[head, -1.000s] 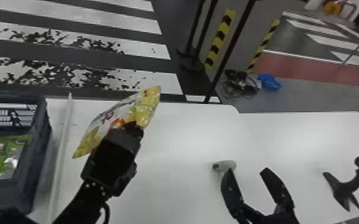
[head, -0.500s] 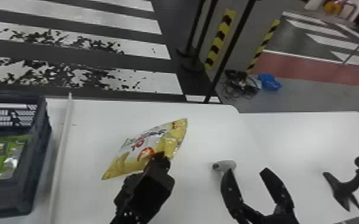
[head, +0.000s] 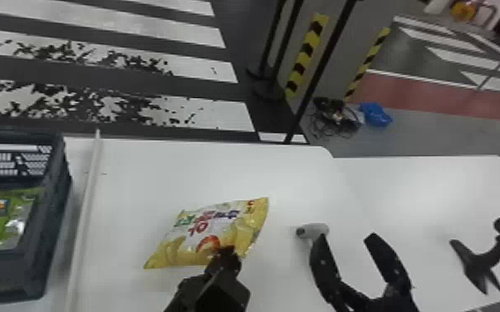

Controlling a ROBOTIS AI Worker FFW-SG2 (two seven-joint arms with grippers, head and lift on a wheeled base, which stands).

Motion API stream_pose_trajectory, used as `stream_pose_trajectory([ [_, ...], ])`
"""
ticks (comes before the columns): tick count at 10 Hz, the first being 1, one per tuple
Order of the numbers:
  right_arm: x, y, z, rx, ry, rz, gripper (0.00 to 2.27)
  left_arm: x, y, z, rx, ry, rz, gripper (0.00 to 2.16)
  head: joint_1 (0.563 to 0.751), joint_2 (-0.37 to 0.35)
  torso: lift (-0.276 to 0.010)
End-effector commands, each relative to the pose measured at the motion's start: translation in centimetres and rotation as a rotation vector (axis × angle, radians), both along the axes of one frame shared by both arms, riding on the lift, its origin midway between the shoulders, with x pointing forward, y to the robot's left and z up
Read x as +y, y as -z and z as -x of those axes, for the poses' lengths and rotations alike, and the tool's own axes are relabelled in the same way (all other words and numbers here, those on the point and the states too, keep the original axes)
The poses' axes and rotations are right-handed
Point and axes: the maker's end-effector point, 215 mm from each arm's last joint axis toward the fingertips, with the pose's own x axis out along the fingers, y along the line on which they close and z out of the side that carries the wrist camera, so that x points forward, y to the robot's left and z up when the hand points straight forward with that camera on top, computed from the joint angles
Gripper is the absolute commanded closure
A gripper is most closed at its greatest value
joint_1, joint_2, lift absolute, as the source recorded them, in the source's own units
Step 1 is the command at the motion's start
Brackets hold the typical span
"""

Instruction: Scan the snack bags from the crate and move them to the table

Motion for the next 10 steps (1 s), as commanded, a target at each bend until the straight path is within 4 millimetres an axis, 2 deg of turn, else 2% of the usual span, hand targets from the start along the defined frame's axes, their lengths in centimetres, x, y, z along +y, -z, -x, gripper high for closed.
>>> stream_pose_trajectory([
  [1,0.1,0.0,-0.1,-0.002,-0.002,-0.001,0.16,0.5,1.8,1.4,0.020,0.012,-0.014,1.89,0.695,-0.350,-0.095],
  [5,0.1,-0.1,-0.3,-0.007,-0.002,-0.003,0.16,-1.1,4.2,4.4,0.054,0.082,-0.050,1.88,0.695,-0.350,-0.095],
  [7,0.0,-0.2,-0.3,-0.007,-0.001,-0.003,0.16,-1.5,5.8,4.9,0.075,0.095,-0.072,1.88,0.695,-0.350,-0.095],
  [8,0.0,-0.2,-0.3,-0.007,-0.001,-0.004,0.16,-1.6,5.8,4.9,0.075,0.094,-0.071,1.83,0.695,-0.350,-0.095],
  [9,0.1,-0.1,-0.3,-0.007,-0.001,-0.006,0.16,-1.1,5.6,4.4,0.061,0.063,-0.073,0.83,0.695,-0.350,-0.095],
  [10,0.2,-0.3,-0.3,-0.011,-0.002,-0.006,0.16,-0.8,5.5,4.1,0.057,0.055,-0.073,0.00,0.695,-0.350,-0.095],
])
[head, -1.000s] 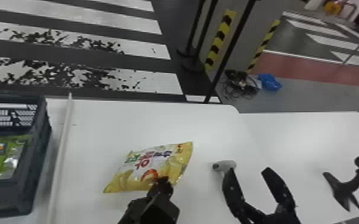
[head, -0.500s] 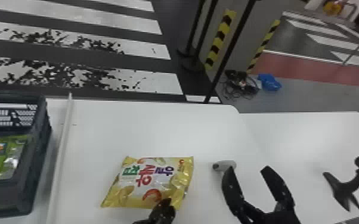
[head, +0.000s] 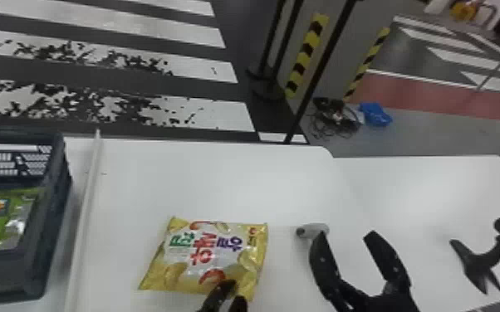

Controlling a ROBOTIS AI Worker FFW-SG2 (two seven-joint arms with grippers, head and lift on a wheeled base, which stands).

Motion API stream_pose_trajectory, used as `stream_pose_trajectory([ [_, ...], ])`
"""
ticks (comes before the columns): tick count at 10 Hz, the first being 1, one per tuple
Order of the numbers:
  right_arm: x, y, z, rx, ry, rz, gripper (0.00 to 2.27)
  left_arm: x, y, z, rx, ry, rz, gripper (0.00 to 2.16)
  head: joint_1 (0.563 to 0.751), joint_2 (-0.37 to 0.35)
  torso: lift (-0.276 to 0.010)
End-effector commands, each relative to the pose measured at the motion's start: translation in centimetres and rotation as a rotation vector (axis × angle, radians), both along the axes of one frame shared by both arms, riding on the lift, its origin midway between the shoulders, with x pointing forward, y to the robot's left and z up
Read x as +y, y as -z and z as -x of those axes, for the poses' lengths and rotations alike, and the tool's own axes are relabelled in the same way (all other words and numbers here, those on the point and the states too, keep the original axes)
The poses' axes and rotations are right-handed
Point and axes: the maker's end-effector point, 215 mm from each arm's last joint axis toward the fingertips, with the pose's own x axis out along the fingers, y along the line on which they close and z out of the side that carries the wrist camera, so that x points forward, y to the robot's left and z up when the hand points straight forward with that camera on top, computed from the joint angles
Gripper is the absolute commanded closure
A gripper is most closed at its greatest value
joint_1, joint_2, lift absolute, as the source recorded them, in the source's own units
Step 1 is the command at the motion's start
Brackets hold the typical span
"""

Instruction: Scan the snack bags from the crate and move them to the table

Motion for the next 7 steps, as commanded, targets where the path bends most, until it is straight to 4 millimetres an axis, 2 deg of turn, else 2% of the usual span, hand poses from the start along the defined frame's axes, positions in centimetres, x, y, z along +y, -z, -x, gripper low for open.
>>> stream_pose_trajectory([
  [1,0.0,0.0,0.0,-0.001,0.000,0.001,0.16,0.6,-0.4,-0.6,-0.007,-0.018,0.007,0.00,0.695,-0.350,-0.095],
  [2,0.0,0.0,0.0,-0.001,0.000,0.001,0.16,1.1,-0.8,-1.1,-0.013,-0.036,0.016,0.02,0.695,-0.350,-0.095],
  [3,0.0,-0.1,0.0,-0.004,0.001,-0.001,0.16,1.5,-2.2,-1.9,-0.029,-0.051,0.043,0.02,0.695,-0.350,-0.095],
  [5,-0.1,-0.2,0.0,-0.007,0.002,0.000,0.16,2.8,-6.3,-3.9,-0.046,-0.098,0.128,0.02,0.695,-0.350,-0.095],
  [7,0.1,0.0,-0.2,-0.006,0.000,-0.004,0.16,4.5,-10.8,-4.8,-0.057,-0.141,0.223,0.02,0.695,-0.350,-0.095],
])
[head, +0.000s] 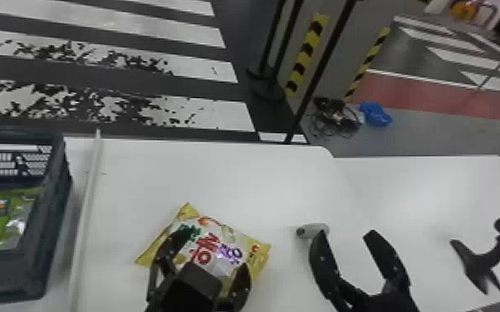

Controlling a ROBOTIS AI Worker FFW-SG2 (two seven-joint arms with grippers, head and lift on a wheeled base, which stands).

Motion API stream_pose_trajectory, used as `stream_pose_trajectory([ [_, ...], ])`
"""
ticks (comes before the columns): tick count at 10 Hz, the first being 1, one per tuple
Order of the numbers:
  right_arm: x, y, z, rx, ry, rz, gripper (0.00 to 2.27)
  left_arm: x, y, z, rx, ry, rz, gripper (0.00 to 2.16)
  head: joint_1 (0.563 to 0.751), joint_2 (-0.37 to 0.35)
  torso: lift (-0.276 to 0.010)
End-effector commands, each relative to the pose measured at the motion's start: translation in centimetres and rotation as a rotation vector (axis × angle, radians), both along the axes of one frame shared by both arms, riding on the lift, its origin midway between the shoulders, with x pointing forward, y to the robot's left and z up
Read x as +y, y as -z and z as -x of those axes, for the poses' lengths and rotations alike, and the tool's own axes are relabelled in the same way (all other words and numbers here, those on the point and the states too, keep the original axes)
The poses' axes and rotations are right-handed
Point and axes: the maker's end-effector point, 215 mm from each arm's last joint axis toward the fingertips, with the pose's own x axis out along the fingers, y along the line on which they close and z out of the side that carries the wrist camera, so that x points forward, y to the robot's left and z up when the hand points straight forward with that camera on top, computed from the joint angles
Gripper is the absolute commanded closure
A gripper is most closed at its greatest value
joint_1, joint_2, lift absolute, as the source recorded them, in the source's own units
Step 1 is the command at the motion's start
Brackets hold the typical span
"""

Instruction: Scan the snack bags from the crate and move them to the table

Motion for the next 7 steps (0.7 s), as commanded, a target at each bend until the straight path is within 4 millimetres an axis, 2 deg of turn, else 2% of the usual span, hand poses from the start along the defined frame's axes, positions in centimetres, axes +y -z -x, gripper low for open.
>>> stream_pose_trajectory([
  [1,0.0,0.1,-0.2,0.000,-0.001,0.000,0.16,1.9,-3.1,-0.2,-0.023,-0.038,0.051,0.02,0.695,-0.350,-0.095],
  [3,-0.1,0.3,-0.4,0.000,-0.003,0.001,0.16,5.8,-4.7,-0.7,-0.044,-0.104,0.057,0.03,0.695,-0.350,-0.095],
  [7,0.1,1.3,-1.2,0.014,-0.013,-0.009,0.16,16.7,-5.7,-3.0,-0.050,-0.293,0.086,0.03,0.695,-0.350,-0.095],
])
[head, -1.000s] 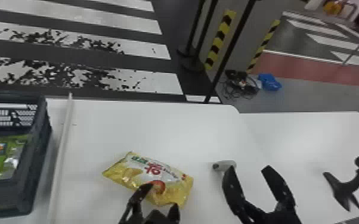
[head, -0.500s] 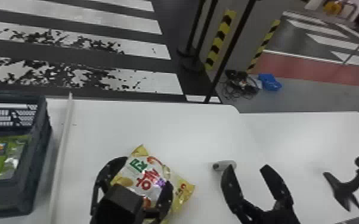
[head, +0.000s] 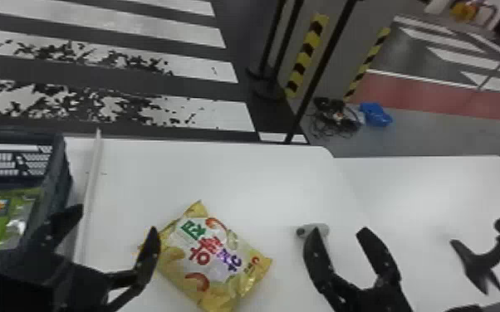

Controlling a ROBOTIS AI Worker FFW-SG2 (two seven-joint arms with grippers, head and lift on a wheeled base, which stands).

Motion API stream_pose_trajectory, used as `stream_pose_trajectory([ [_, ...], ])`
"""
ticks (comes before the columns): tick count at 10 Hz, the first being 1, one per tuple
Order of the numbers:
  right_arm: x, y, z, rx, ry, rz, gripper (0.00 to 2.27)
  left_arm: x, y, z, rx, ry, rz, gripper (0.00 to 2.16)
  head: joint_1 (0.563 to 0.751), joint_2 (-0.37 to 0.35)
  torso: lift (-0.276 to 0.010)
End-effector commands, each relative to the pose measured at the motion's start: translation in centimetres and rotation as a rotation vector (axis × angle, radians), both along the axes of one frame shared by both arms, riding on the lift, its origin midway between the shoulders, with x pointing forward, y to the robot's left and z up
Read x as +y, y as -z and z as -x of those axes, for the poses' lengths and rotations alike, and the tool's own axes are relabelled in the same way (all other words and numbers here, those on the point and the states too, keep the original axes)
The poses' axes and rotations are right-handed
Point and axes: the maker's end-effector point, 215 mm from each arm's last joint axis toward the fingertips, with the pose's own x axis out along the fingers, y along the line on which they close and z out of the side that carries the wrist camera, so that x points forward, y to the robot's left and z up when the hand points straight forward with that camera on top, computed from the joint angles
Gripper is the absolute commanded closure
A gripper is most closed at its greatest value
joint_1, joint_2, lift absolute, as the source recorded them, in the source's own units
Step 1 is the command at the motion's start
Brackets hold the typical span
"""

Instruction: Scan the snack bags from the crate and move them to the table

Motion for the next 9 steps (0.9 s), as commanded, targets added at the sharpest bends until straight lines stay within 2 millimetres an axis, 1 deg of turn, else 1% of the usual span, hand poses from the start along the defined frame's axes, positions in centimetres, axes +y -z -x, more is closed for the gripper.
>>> stream_pose_trajectory([
  [1,0.3,0.2,-0.3,0.001,-0.009,-0.002,0.16,3.4,-0.1,-0.3,-0.006,-0.059,0.004,0.03,0.695,-0.350,-0.095],
  [2,0.5,0.2,-0.4,-0.004,-0.016,0.005,0.16,4.9,0.1,-0.1,-0.007,-0.089,-0.001,0.03,0.695,-0.343,-0.095],
  [3,0.7,0.1,-0.6,-0.007,-0.025,0.017,0.16,6.4,-0.2,0.2,-0.009,-0.115,0.004,0.03,0.695,-0.306,-0.095],
  [4,1.4,0.5,-0.8,0.006,-0.054,0.030,0.16,8.2,-0.6,0.5,-0.016,-0.144,0.005,0.03,0.695,-0.291,-0.095],
  [5,3.3,1.8,-0.9,0.050,-0.146,0.034,0.16,9.7,-1.1,1.0,-0.016,-0.170,0.003,0.03,0.695,-0.258,-0.095],
  [6,4.0,2.5,-0.9,0.073,-0.178,0.051,0.16,11.0,-1.6,1.5,-0.018,-0.186,0.004,0.04,0.695,-0.201,-0.095],
  [7,4.4,3.2,-0.8,0.095,-0.194,0.058,0.16,11.8,-1.5,1.8,-0.014,-0.196,-0.007,0.04,0.695,-0.160,-0.095],
  [8,5.2,4.2,-0.6,0.126,-0.217,0.058,0.16,12.7,-1.2,2.2,-0.005,-0.207,-0.019,0.04,0.695,-0.144,-0.095],
  [9,6.8,5.3,-0.1,0.153,-0.251,0.091,0.16,13.6,-0.7,2.7,0.009,-0.217,-0.029,0.04,0.695,-0.119,-0.095],
])
